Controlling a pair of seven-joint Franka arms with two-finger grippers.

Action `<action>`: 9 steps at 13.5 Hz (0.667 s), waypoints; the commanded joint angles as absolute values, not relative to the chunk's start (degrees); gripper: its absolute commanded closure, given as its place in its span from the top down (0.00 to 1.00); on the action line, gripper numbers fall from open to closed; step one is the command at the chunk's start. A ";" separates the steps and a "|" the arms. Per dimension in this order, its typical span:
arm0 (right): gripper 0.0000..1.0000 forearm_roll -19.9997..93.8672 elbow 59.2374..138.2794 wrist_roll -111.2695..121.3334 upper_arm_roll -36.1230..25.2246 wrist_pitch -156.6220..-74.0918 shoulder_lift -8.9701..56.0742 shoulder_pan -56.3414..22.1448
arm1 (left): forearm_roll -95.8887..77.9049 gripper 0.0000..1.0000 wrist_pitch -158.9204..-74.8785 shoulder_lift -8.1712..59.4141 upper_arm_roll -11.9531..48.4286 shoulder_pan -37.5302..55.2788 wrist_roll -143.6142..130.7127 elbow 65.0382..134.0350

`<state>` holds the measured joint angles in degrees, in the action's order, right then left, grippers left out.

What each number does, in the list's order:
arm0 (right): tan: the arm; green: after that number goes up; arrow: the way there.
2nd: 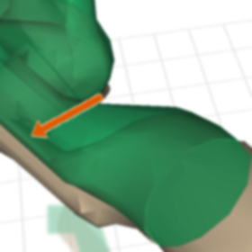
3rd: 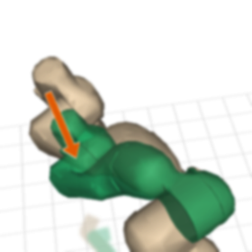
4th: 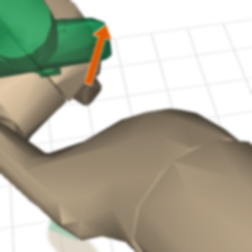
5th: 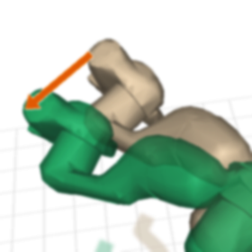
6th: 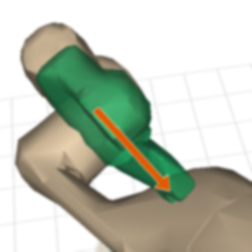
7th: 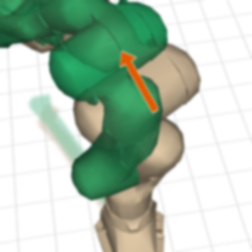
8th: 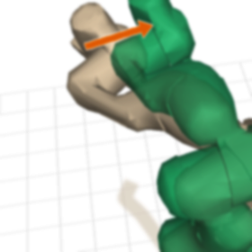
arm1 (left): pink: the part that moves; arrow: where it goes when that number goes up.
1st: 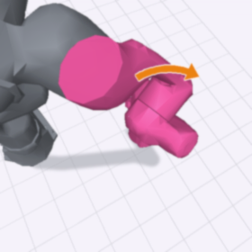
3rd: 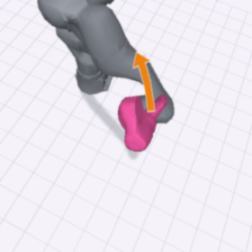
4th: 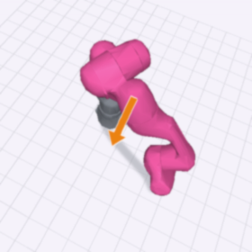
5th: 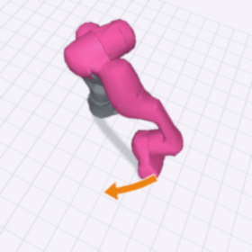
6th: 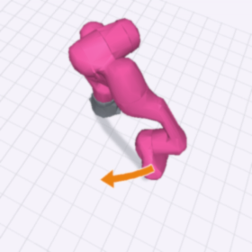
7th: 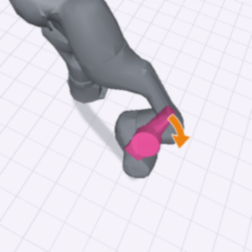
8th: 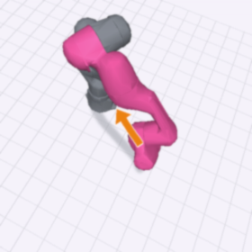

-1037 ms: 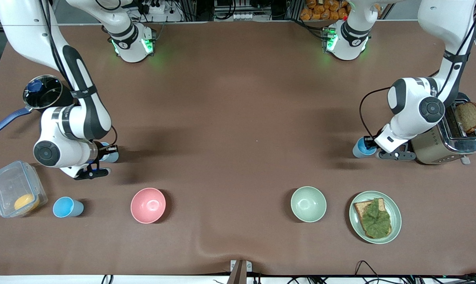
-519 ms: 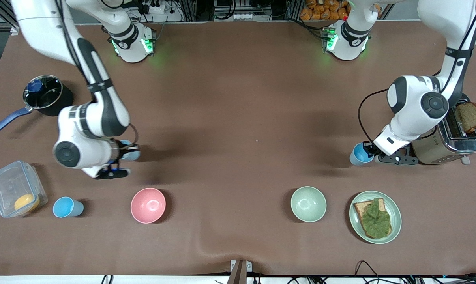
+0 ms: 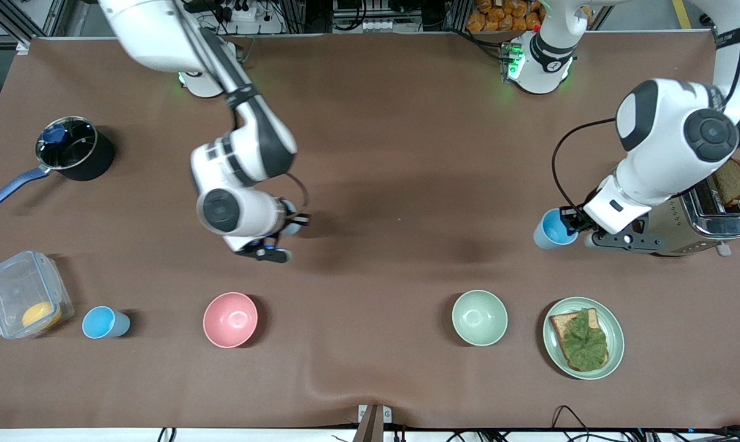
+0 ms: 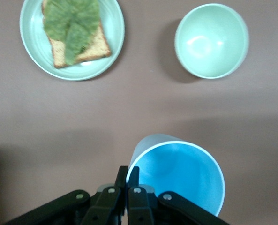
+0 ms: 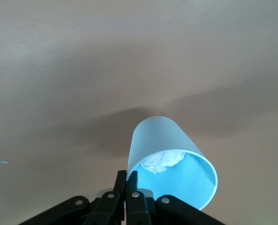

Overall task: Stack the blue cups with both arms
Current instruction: 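Carry both held blue cups toward the middle of the table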

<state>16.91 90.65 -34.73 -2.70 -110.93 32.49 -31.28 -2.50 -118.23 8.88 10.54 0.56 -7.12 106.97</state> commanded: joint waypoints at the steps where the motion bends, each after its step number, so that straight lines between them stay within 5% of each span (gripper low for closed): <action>1: 0.00 19.59 86.31 -40.68 -3.43 -114.59 36.99 -34.44 | -4.30 0.00 -109.89 10.19 13.78 0.79 -14.81 99.86; 8: 0.00 20.57 86.31 -45.44 -3.43 -120.41 39.46 -39.11 | -4.22 0.00 -108.46 11.07 21.79 1.14 -31.27 97.21; 9: 0.35 20.57 86.31 -45.44 -3.43 -120.32 39.46 -39.20 | -4.22 0.00 -108.46 11.51 22.58 1.23 -32.33 96.69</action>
<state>19.22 87.99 -44.70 -2.72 -120.72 38.50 -38.75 -3.20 -109.86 9.81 21.13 1.28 -29.65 99.44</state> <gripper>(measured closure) 0.974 0.974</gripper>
